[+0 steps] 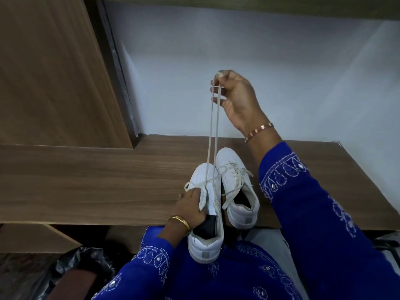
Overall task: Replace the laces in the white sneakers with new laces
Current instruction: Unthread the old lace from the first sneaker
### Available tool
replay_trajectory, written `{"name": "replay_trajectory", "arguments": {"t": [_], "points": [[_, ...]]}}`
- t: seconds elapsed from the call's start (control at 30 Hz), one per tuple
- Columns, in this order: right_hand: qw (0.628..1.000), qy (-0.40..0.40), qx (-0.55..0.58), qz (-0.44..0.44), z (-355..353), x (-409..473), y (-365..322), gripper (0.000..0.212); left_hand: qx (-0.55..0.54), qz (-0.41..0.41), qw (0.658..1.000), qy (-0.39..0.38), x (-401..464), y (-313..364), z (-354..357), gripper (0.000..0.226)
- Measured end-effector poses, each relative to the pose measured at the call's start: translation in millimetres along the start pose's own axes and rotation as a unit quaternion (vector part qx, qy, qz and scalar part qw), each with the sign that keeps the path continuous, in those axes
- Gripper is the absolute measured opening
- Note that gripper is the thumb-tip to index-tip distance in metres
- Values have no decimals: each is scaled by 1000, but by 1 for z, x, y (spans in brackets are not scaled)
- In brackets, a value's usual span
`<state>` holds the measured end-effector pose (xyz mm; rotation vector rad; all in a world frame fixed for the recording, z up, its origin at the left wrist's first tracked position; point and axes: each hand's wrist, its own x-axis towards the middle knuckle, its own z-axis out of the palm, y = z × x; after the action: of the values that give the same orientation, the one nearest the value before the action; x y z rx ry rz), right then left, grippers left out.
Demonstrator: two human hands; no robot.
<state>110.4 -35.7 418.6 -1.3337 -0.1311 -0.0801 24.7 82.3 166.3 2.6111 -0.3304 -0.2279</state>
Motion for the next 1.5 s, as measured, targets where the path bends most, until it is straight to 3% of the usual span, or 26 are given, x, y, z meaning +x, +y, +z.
{"name": "replay_trajectory", "arguments": {"t": [0.17,0.27,0.33,0.43,0.5,0.57,0.63,0.7,0.87,1.03,1.17,1.33,1.5], "points": [[996,-9,27,87,-7,-10,35,23,-1,-12,1000,2,-2,4,-1,67],[985,-13,-121,119,-17,-19,66,18,-17,-23,1000,-2,-3,4,-1,64],[957,-38,-257,131,-24,-25,85,15,-36,-31,999,-3,-4,3,-2,62],[872,-147,-452,115,-36,-36,107,37,-44,-37,998,0,-4,4,-2,61],[770,-235,-581,126,-44,-45,120,43,-45,-39,998,2,-5,5,-3,61],[673,-271,-676,125,-48,-53,133,46,-47,-37,998,7,-5,6,-3,60],[620,-262,-731,109,-50,-59,143,45,-53,-34,998,13,-5,5,-2,60],[601,-243,-757,88,-50,-62,150,42,-55,-32,998,16,-5,5,-2,60],[607,-229,-754,102,-46,-61,150,21,-56,-22,998,15,-7,7,-4,64],[711,-137,-685,75,-45,-46,131,19,-62,-16,998,18,-7,6,-5,66],[730,-90,-676,42,-40,-36,111,25,-51,-17,998,12,-7,7,-6,71],[856,-4,-516,-9,-37,-21,101,27,-31,-10,999,15,-6,5,-5,71],[943,98,-316,-42,-26,-15,75,24,-13,-10,1000,8,-6,7,-6,77]]}}
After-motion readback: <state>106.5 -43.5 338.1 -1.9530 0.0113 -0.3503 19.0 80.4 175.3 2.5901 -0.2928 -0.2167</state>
